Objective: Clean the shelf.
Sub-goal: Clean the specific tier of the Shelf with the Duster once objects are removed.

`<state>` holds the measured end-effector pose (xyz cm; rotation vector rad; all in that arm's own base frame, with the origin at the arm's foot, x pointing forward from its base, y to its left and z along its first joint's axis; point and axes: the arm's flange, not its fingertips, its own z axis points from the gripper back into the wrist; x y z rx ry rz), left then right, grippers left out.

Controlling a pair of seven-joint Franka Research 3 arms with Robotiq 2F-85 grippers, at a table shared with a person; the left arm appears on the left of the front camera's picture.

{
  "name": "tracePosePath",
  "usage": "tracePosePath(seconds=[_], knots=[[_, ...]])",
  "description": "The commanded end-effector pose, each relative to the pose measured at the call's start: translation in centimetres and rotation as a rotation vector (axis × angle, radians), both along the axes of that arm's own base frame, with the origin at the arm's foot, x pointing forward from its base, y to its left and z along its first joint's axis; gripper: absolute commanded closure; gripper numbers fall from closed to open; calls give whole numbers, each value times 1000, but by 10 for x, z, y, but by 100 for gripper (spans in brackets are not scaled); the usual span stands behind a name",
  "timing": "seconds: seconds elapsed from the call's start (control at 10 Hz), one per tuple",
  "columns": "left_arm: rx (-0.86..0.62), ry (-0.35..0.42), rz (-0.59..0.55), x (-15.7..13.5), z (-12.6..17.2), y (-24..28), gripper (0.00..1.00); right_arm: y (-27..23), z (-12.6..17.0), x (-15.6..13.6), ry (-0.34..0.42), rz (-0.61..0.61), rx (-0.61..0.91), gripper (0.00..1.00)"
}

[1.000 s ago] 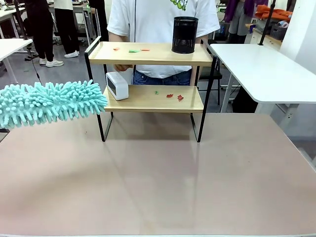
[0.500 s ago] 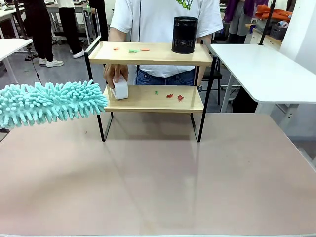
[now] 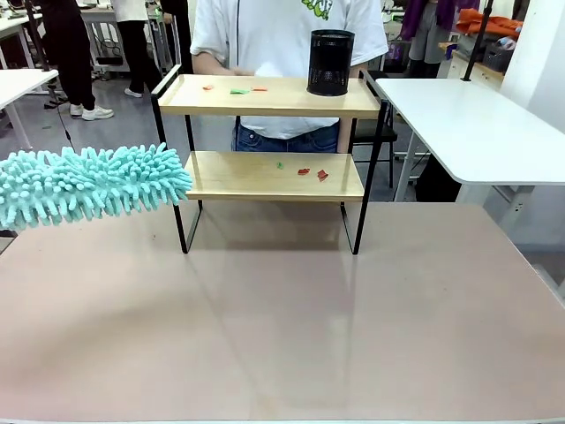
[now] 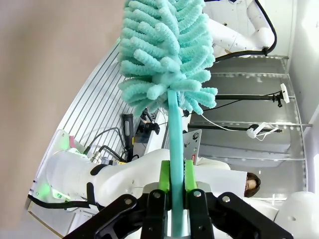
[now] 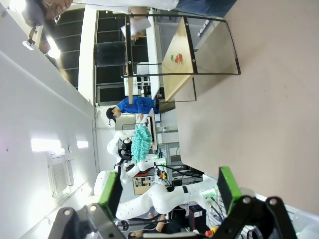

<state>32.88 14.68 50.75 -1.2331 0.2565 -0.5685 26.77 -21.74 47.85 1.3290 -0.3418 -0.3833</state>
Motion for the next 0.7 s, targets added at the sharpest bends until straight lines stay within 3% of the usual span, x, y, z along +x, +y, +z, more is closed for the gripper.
tracePosePath(seconds=[0.0, 0.2, 0.3, 0.6], knots=[[-21, 1, 20, 1, 3, -1, 100, -1, 2, 2, -33, 4, 3, 0], [-21, 1, 20, 1, 3, -1, 100, -1, 2, 2, -33, 4, 3, 0], [0, 0, 0, 0, 0, 0, 88, -1, 2, 2, -33, 4, 3, 0], [154, -79, 70, -19, 53, -87, 88, -1, 2, 2, -33, 4, 3, 0]])
